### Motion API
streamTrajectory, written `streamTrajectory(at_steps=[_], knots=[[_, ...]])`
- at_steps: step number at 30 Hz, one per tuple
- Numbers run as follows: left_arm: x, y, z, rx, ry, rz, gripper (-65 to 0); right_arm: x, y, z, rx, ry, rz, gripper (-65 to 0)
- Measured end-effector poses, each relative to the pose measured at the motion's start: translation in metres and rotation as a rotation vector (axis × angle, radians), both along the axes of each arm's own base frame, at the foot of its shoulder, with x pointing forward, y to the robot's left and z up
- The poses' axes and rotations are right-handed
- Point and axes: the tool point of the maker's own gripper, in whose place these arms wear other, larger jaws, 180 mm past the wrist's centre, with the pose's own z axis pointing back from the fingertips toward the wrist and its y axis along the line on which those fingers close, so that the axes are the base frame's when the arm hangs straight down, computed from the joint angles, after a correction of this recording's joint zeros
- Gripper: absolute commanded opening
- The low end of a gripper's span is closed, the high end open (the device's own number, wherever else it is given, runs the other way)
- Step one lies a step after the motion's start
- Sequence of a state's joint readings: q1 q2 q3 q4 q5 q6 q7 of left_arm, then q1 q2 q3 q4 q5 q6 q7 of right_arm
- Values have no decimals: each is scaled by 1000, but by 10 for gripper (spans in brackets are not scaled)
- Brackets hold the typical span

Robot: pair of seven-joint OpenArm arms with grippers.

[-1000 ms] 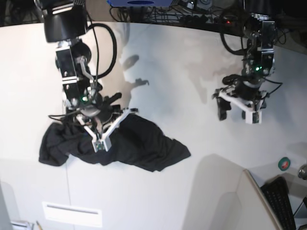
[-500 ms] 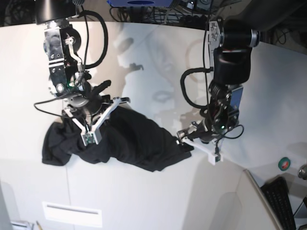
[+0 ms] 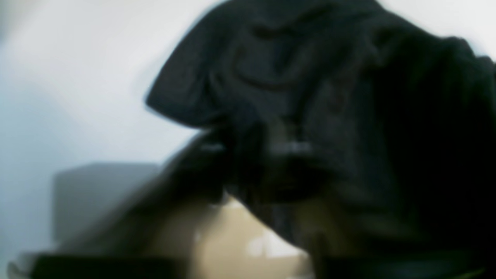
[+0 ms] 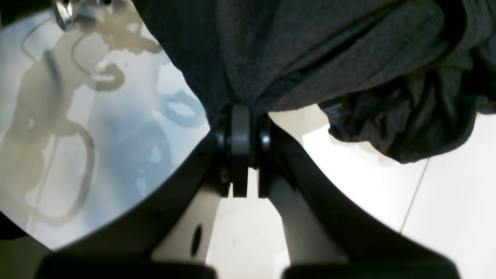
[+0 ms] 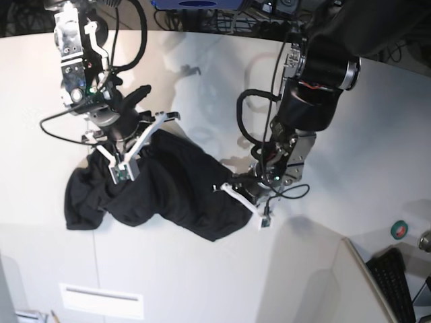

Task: Layout the t-shirt on the table in an organized manner, then fold the t-shirt properly
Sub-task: 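Grasp another part of the shirt with the left gripper, then lift the shirt with both grippers and shake it open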

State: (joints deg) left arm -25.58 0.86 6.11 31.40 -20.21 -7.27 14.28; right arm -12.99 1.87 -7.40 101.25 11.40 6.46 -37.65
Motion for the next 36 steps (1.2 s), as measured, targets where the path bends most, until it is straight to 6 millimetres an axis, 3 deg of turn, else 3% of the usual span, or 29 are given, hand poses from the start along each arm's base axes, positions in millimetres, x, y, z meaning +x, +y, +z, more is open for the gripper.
streamTrajectory(at_steps=[3, 5, 7, 9, 15, 20, 22, 25, 27, 29, 31, 33, 36], knots=[[-7, 12, 2, -44, -2, 65, -650, -4, -3, 4, -5, -10, 9, -650], [-14, 33, 7, -18, -24, 87, -650, 0, -9, 6, -24, -20, 10, -650], [-26, 51, 12, 28, -8, 83, -650, 11, -17, 10, -44, -35, 4, -650], [-24, 54, 31, 44, -33, 59, -650, 31, -25, 16, -68, -70, 9, -650], [44, 20, 128, -14, -242, -12, -650, 114, -61, 40, -162, -146, -20, -650], [96, 26, 160, -2, -256, 17, -650, 192, -85, 78, -192, -203, -64, -650], [122, 21, 192, -16, -304, 18, -650, 217, -90, 111, -201, -266, -80, -650], [154, 14, 263, -41, -435, 10, -650, 241, -95, 168, -225, -383, -85, -650], [165, 18, 314, -31, -552, 14, -650, 247, -91, 213, -238, -496, -47, -650], [161, 31, 354, -1, -651, 3, -650, 243, -79, 252, -244, -611, 10, -650], [148, 39, 368, 47, -635, -14, -650, 235, -75, 279, -258, -692, 37, -650], [127, 36, 379, 75, -652, -36, -650, 221, -78, 294, -273, -749, 57, -650], [89, 11, 369, 48, -663, -87, -650, 199, -113, 297, -302, -776, -24, -650]])
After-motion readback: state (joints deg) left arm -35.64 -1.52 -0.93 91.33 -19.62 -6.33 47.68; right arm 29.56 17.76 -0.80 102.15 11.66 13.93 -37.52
